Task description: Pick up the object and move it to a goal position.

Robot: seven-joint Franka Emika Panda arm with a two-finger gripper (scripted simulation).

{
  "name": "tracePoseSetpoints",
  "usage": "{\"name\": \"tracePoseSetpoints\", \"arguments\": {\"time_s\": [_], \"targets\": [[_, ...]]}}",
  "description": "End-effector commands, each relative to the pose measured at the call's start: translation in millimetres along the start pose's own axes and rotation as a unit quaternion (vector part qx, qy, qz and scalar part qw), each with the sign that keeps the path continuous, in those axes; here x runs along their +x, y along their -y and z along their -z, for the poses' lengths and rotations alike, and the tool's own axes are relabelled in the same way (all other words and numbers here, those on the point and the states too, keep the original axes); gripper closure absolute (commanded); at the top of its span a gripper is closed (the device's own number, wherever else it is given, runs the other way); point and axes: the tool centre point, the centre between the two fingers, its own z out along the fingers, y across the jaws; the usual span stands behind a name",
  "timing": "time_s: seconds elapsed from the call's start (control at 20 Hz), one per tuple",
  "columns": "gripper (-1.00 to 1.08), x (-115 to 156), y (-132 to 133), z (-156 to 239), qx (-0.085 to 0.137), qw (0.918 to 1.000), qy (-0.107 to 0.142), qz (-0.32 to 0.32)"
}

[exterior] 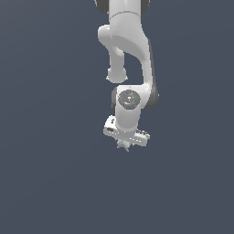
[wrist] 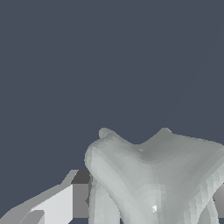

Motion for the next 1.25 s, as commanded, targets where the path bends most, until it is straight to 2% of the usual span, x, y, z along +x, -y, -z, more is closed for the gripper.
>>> {"name": "tracePoseSetpoints", "arguments": {"time_s": [0.0,0.6,1.2], "targets": [[1.08,10.7,2.5,12.6,0.000,1.0000,0.000,0.000],[1.08,61.1,14.7,67.2,0.000,1.0000,0.000,0.000],[1.08,74.5,18.4,79.8,0.000,1.0000,0.000,0.000]]}}
